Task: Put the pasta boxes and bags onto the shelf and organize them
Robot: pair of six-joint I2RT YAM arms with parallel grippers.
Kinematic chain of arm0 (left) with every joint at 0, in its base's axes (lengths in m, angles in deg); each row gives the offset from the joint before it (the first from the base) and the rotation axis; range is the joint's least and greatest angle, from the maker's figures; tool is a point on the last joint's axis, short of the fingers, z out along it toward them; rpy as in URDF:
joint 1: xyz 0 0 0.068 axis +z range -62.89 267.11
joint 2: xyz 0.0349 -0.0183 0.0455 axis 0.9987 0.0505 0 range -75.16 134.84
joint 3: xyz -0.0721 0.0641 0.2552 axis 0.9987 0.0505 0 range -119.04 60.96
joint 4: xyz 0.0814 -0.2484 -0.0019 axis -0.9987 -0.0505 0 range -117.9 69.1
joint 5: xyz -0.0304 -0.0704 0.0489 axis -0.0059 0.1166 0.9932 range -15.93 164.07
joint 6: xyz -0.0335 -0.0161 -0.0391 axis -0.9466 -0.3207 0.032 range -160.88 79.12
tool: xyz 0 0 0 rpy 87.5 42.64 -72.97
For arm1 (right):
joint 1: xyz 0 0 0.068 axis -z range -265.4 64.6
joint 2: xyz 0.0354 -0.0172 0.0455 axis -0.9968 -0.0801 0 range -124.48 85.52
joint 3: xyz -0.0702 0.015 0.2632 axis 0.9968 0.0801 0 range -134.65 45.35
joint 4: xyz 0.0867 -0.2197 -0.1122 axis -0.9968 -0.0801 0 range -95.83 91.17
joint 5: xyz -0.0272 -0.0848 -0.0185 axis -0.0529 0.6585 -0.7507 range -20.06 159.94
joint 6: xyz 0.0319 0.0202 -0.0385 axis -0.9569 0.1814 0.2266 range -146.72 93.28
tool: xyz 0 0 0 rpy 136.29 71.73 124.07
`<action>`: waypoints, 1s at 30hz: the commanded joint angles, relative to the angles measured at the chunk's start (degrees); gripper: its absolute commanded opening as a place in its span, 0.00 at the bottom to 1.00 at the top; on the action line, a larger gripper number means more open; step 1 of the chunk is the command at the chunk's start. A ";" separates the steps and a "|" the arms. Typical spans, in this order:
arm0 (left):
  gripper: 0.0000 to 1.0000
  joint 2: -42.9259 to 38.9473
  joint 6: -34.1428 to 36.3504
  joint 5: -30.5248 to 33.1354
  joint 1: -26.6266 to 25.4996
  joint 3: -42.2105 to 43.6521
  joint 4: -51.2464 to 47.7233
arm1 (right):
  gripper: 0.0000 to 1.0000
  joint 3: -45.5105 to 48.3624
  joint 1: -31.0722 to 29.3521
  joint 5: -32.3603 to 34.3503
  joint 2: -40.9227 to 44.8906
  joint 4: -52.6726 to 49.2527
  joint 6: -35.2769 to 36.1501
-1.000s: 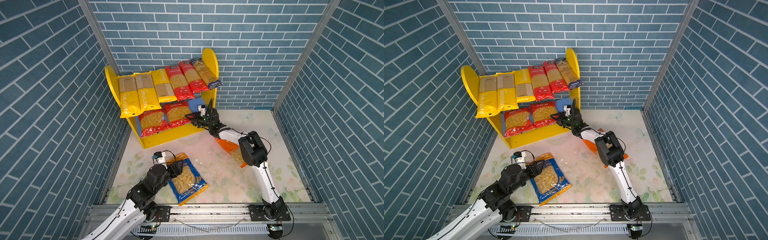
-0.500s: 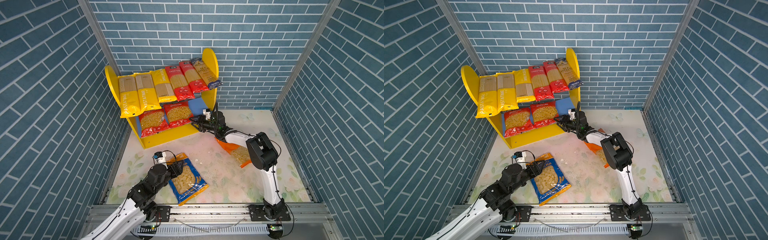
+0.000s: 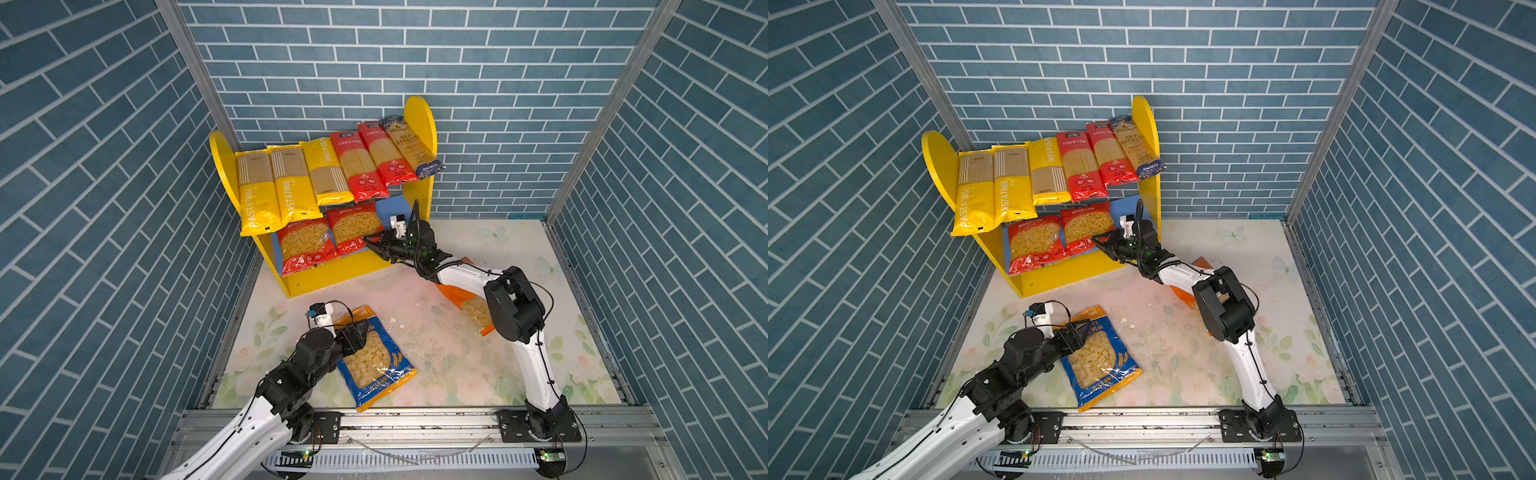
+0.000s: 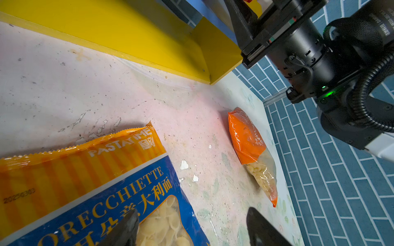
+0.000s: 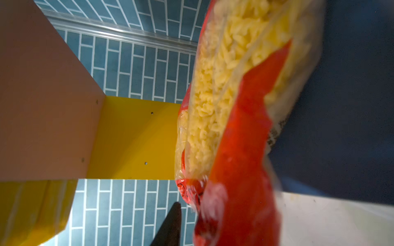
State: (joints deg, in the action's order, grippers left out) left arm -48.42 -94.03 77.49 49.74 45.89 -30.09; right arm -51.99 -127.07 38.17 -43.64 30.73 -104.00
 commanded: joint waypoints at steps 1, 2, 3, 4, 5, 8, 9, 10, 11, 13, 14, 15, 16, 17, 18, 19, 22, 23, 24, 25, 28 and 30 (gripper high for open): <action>0.80 -0.98 0.86 1.01 0.29 0.07 -2.02 | 0.17 -3.52 -0.50 -1.91 -1.96 -2.24 1.33; 0.80 -0.99 0.96 1.14 0.35 0.16 -1.90 | 0.13 -3.56 -0.43 -3.00 -1.97 -2.64 1.65; 0.80 -0.95 0.91 1.19 0.36 0.21 -1.67 | 0.09 -3.86 -0.27 -4.21 -1.97 -2.91 1.92; 0.80 -0.69 0.92 1.15 0.36 0.43 -1.18 | 0.06 -4.45 -0.26 -5.95 -2.19 -3.18 2.04; 0.80 -0.35 0.77 0.98 0.29 0.49 -0.83 | 0.03 -5.08 -0.19 -7.78 -2.40 -3.14 1.97; 0.80 0.66 0.85 0.46 0.30 0.42 0.00 | 0.00 -6.02 0.48 -12.69 -2.68 -3.49 1.93; 0.80 0.76 0.83 0.44 0.34 0.31 0.04 | 0.00 -5.86 0.82 -13.61 -2.44 -4.06 2.24; 0.80 0.77 1.01 0.43 0.34 0.22 -0.08 | 0.00 -5.12 1.40 -13.94 -1.84 -4.58 2.53; 0.80 0.64 1.02 0.52 0.32 0.13 -0.22 | 0.00 -4.09 2.04 -13.90 -1.07 -4.31 2.57; 0.80 0.37 1.01 0.69 0.36 0.18 -0.32 | 0.00 -2.68 3.08 -13.80 -0.12 -4.25 2.64; 0.80 0.33 0.97 0.63 0.35 0.22 -0.28 | 0.00 -2.48 3.63 -13.93 0.09 -4.25 2.58; 0.80 0.33 0.95 0.62 0.32 0.16 -0.33 | 0.00 -2.48 3.87 -13.94 0.12 -4.29 2.52; 0.80 0.42 0.96 0.55 0.36 0.04 -0.41 | 0.00 -2.63 4.21 -14.11 0.14 -4.70 2.57; 0.80 0.50 1.02 0.53 0.36 -0.11 -0.53 | 0.00 -3.15 4.39 -14.28 -0.16 -4.89 2.52; 0.80 0.58 1.08 0.47 0.34 -0.20 -0.63 | 0.02 -3.73 4.43 -14.44 -0.58 -4.97 2.47; 0.80 0.59 1.20 0.46 0.35 -0.33 -0.77 | 0.09 -4.38 4.46 -14.50 -1.08 -4.87 2.32; 0.80 0.67 1.76 0.59 0.33 -1.28 -1.06 | 0.31 -3.42 4.61 -14.78 -1.13 -1.48 0.32; 0.80 0.72 2.34 0.43 0.36 -1.97 -1.45 | 0.37 -2.09 4.67 -15.01 -0.44 0.34 -0.45; 0.80 0.81 2.73 0.36 0.36 -2.45 -1.94 | 0.41 -0.61 4.88 -15.12 0.56 1.22 -0.67; 0.80 0.86 3.29 0.30 0.29 -3.12 -2.50 | 0.45 1.44 5.19 -15.32 1.99 1.53 -0.33; 0.80 1.40 4.21 -0.25 0.27 -3.72 -2.57 | 0.50 9.75 6.38 -15.65 8.11 1.40 1.69; 0.79 2.30 3.95 -1.05 0.12 -3.32 -1.10 | 0.51 16.31 7.46 -15.88 11.89 1.62 2.93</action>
State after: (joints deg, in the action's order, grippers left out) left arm -47.02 -91.60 77.36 49.72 43.66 -31.55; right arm -41.85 -121.15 23.98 -38.33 29.66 -103.21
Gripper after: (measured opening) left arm 0.795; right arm 0.507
